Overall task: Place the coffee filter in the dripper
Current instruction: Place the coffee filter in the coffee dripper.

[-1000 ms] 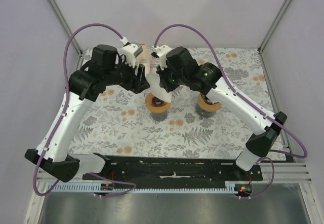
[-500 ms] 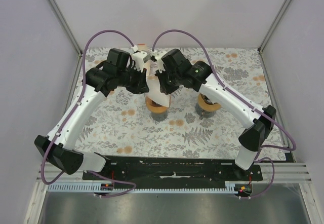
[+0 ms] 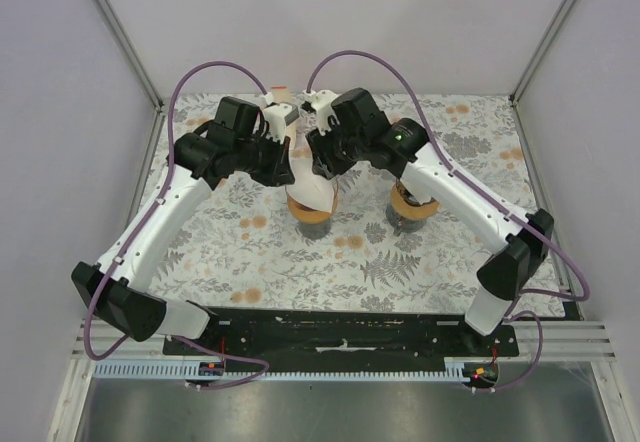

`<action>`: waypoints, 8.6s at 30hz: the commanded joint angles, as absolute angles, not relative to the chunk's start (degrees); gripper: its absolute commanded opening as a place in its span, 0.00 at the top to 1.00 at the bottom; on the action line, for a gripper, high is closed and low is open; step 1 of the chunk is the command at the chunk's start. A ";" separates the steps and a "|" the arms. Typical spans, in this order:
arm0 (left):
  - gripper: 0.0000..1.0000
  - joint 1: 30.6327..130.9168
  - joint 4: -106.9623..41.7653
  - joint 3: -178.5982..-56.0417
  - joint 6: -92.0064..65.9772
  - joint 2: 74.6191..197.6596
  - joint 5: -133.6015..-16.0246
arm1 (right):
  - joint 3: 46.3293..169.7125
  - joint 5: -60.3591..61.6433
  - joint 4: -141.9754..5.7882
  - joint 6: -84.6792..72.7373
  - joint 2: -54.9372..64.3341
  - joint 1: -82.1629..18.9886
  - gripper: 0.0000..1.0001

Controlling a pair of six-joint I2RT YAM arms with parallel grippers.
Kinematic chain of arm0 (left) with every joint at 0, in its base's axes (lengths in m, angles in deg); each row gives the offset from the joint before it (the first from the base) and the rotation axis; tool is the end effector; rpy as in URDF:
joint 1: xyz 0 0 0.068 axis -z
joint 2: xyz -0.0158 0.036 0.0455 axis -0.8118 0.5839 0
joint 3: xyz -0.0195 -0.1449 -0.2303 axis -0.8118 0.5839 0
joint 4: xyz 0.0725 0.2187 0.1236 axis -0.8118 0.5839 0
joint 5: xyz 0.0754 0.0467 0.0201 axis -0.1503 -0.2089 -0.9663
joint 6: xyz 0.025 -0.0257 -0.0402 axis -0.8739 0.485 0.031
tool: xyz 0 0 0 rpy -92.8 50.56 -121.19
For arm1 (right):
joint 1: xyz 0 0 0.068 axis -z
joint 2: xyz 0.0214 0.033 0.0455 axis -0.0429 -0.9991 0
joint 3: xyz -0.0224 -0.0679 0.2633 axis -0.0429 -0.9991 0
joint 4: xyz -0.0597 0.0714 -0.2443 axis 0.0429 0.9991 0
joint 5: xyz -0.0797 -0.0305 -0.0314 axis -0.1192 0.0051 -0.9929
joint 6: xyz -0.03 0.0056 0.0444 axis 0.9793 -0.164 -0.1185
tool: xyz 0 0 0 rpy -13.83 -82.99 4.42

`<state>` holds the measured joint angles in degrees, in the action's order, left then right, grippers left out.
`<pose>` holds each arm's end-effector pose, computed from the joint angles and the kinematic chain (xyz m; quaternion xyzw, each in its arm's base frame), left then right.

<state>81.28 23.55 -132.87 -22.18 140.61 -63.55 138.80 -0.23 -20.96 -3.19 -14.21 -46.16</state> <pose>0.2463 -0.1389 0.3886 0.2565 0.8800 -0.2455 0.3156 0.2752 0.2687 0.3885 -0.3315 0.8473 0.2157 0.3546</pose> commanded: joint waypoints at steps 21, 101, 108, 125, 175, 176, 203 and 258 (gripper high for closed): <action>0.98 80.56 22.59 -132.95 -18.62 139.40 -63.13 | 119.39 -9.37 -41.28 -2.77 -3.24 -52.38 1.00; 0.46 71.41 16.18 -121.80 -13.61 135.70 -51.78 | 136.80 2.23 -20.97 0.93 -23.82 -52.56 1.00; 0.60 71.85 16.18 -118.37 -15.54 135.70 -55.03 | 139.25 3.02 -21.14 0.93 -21.28 -52.73 1.00; 0.60 72.73 17.40 -123.01 -17.47 136.14 -56.09 | 140.40 2.84 -20.52 1.11 -11.52 -50.80 1.00; 0.48 73.44 14.68 -118.72 -13.35 137.11 -50.03 | 139.97 -1.12 -16.22 -3.02 -31.20 -54.93 1.00; 0.52 73.44 14.42 -118.45 -13.26 137.02 -49.94 | 139.62 -0.24 -16.31 -3.20 -31.38 -54.93 1.00; 0.96 73.44 15.82 -119.24 -16.68 135.88 -54.07 | 139.26 0.74 -20.88 -4.96 -18.90 -52.47 1.00; 0.98 73.44 16.44 -126.53 -10.62 142.03 -48.01 | 143.90 14.27 -5.51 -5.14 -24.68 -44.39 1.00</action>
